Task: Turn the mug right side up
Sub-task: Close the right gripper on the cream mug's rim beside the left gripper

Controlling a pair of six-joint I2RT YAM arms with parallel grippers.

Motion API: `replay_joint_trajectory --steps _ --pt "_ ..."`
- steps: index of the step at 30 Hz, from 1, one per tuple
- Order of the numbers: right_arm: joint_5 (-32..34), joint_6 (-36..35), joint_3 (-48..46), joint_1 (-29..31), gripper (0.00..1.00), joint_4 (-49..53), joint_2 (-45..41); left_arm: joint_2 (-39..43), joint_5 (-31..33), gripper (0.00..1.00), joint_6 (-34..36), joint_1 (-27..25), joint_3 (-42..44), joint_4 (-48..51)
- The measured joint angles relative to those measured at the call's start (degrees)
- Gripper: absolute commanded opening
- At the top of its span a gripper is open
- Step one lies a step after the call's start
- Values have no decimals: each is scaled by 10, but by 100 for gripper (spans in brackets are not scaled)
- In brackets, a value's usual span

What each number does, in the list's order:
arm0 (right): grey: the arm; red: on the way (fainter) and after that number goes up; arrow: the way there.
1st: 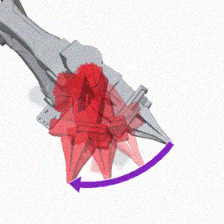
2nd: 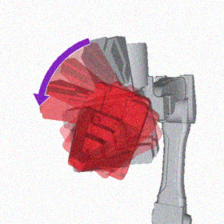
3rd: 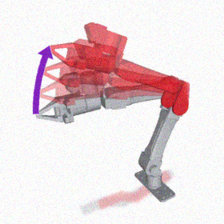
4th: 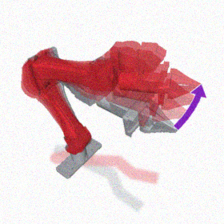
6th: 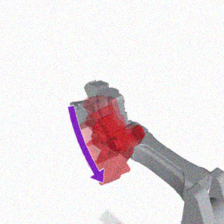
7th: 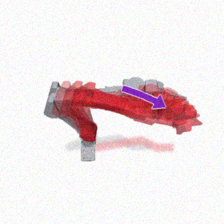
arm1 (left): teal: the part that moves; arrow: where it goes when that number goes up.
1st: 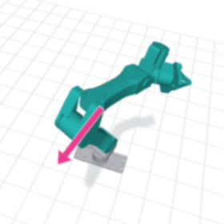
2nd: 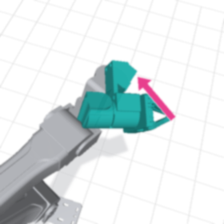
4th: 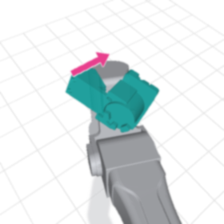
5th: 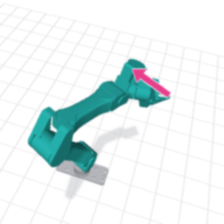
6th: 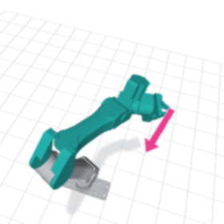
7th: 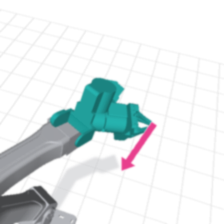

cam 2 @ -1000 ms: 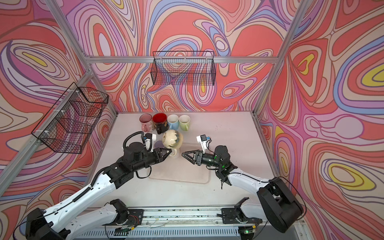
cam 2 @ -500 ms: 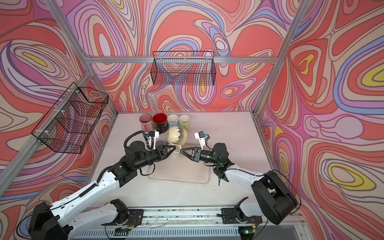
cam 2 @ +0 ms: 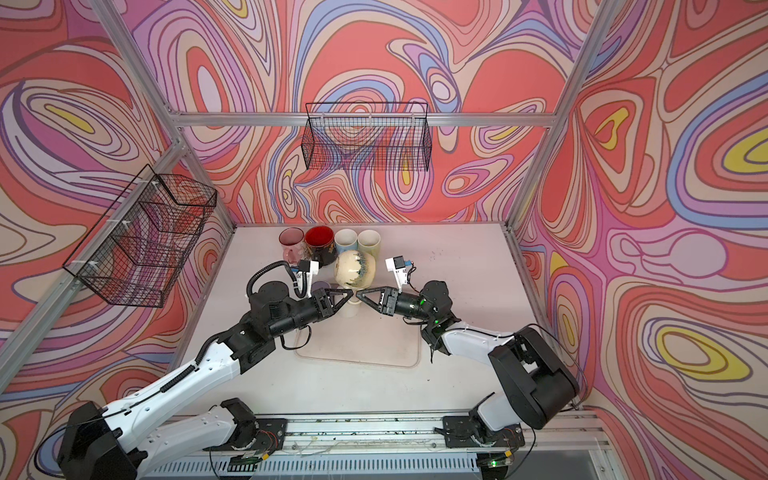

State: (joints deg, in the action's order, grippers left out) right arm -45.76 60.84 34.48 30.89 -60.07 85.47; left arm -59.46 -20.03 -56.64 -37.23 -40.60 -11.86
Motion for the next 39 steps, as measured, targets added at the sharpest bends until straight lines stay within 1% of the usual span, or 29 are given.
replay_joint_trajectory --steps 9,13,16,19,24,39 --pt "-8 57 3 0 29 -97 54 -5 -3 0 -5 1 18 -40" --pt "-10 68 4 0 28 -108 62 -11 -3 0 -9 1 29 -65" --pt "-10 72 5 0 26 -111 63 -16 -5 0 -12 1 34 -83" --pt "-9 79 8 0 18 -111 63 -24 -6 0 -17 1 39 -104" --pt "-8 93 10 -2 0 -109 63 -29 -6 0 -20 2 54 -139" --pt "-7 69 3 4 0 -63 60 -21 2 0 -32 2 91 -158"
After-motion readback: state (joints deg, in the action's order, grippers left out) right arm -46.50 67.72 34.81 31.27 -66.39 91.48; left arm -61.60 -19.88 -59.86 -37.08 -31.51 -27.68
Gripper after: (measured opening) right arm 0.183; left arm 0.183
